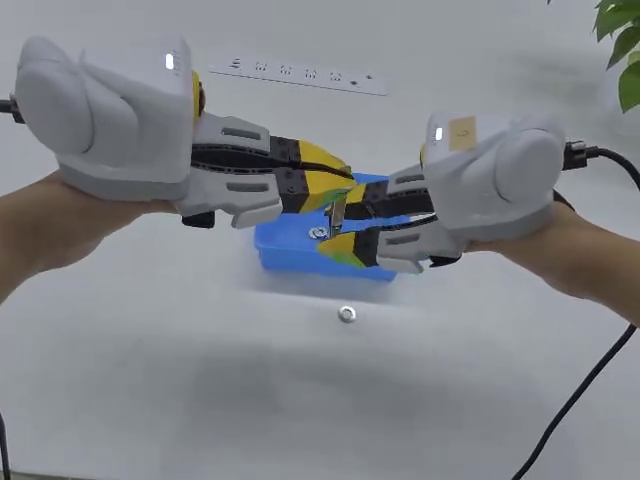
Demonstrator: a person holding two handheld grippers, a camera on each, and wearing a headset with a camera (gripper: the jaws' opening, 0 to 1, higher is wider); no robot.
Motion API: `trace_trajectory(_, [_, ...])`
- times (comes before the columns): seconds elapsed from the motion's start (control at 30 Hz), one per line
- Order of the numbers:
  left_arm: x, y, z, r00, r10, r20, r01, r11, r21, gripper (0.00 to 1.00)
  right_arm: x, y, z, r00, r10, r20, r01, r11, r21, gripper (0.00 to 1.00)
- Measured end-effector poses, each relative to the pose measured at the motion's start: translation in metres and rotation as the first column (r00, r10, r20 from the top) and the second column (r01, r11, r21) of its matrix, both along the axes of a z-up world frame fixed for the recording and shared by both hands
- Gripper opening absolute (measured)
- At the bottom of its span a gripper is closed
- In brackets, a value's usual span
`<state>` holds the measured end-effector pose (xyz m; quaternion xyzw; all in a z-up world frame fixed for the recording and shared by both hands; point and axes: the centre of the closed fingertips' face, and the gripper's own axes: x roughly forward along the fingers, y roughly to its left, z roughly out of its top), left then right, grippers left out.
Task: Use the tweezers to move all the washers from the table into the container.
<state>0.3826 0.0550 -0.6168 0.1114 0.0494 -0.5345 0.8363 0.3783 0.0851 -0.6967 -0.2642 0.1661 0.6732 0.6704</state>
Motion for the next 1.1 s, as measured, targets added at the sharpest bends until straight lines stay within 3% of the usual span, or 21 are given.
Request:
trace_trajectory(0.27, [-0.009, -0.006, 0.001, 1.0, -0.024, 0.008, 0.024, 1.0, 0.002, 0.05, 0.0, -0.021, -0.002, 0.998, -0.063, -0.007, 0.063, 0.998, -0.009, 0.33])
trace_trajectory(0.33, [-0.016, -0.009, 0.001, 0.998, -0.052, 0.032, 0.053, 0.999, -0.01, 0.05, 0.001, -0.027, -0.003, 0.997, -0.08, -0.002, 0.08, 0.997, -0.006, 0.37])
trace_trajectory(0.37, [-0.017, -0.01, 0.0, 0.998, -0.053, 0.026, 0.053, 0.998, -0.014, 0.05, 0.001, -0.031, -0.004, 0.995, -0.095, -0.001, 0.095, 0.995, -0.008, 0.39])
trace_trajectory(0.47, [-0.018, -0.01, -0.012, 0.999, -0.05, 0.014, 0.05, 0.999, 0.022, 0.05, -0.002, -0.042, -0.007, 0.993, -0.117, -0.006, 0.117, 0.993, -0.007, 0.42])
trace_trajectory(0.6, [-0.025, -0.012, -0.017, 0.998, -0.062, -0.004, 0.062, 0.998, 0.01, 0.05, -0.011, -0.057, -0.013, 0.99, -0.137, -0.021, 0.136, 0.99, -0.026, 0.45])
trace_trajectory(0.87, [-0.034, -0.02, -0.028, 0.998, -0.071, 0.0, 0.07, 0.997, 0.021, 0.05, -0.045, -0.079, -0.033, 0.992, -0.111, -0.063, 0.106, 0.991, -0.083, 0.58])
trace_trajectory(1.0, [-0.038, -0.025, -0.037, 0.997, -0.08, -0.008, 0.08, 0.996, 0.036, 0.05, -0.049, -0.087, -0.045, 0.99, -0.128, -0.054, 0.121, 0.986, -0.113, 0.72])
trace_trajectory(1.1, [-0.039, -0.027, -0.042, 0.997, -0.077, -0.018, 0.077, 0.996, 0.036, 0.05, -0.052, -0.092, -0.052, 0.987, -0.138, -0.077, 0.129, 0.984, -0.12, 0.77])
